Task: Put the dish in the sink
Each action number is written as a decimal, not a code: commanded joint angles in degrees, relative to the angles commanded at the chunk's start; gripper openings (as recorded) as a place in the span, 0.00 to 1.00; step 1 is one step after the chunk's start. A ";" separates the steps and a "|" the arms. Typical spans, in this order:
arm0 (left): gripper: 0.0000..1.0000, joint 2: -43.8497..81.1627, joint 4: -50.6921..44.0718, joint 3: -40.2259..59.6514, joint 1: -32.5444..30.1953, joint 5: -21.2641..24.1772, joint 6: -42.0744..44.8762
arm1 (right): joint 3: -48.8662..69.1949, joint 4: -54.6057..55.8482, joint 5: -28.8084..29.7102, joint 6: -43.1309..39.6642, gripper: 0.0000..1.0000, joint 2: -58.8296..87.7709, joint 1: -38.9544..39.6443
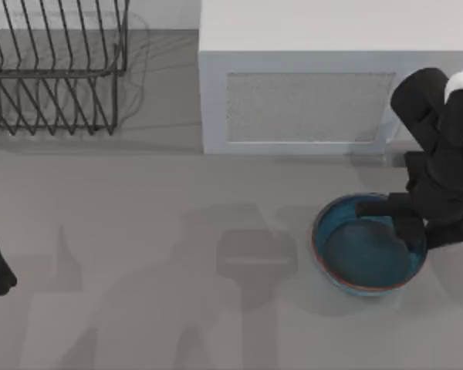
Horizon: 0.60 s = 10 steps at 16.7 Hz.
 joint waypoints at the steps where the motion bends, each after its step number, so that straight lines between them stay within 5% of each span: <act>1: 1.00 0.00 0.00 0.00 0.00 0.00 0.00 | 1.65 -1.97 -0.02 -0.02 0.00 -0.34 0.08; 10: 1.00 0.00 0.00 0.00 0.00 0.00 0.00 | 22.66 -29.42 -0.03 -0.32 0.00 -5.90 -0.32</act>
